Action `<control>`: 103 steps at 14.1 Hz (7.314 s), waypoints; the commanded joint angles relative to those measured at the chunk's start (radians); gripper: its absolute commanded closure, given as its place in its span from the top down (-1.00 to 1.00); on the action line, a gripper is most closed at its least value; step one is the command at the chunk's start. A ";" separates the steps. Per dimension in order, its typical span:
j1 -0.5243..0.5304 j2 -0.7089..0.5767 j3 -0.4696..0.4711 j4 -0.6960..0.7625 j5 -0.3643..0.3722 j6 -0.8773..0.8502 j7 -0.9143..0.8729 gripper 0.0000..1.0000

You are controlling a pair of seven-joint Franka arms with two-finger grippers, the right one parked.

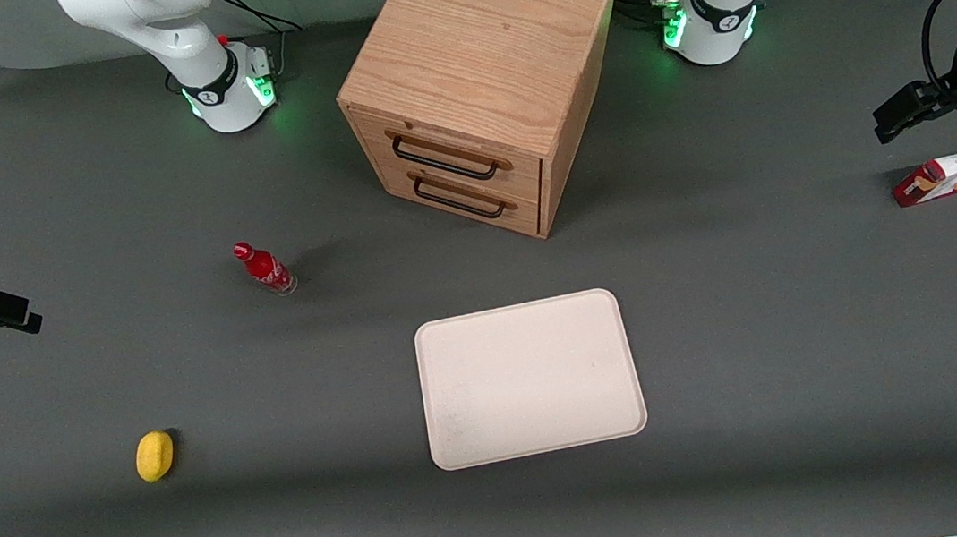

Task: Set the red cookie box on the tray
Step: 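Move the left gripper toward the red-and-white cookie box, then lower the open left gripper over the cookie box's end, then close the left gripper on the cookie box and lift it, then carry the held cookie box over to the white tray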

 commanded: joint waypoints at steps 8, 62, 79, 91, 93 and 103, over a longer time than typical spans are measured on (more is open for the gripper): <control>-0.018 0.021 0.024 0.038 0.006 -0.030 0.083 1.00; 0.419 0.399 0.349 -0.468 -0.067 0.838 2.263 1.00; 0.405 0.379 0.325 -0.459 -0.084 0.820 2.296 -1.00; 0.093 0.267 0.326 0.036 0.003 0.009 1.823 -1.00; -0.004 0.267 0.320 0.107 0.000 -0.079 1.659 -1.00; -0.150 0.472 -0.028 0.427 -0.078 -0.116 0.598 -1.00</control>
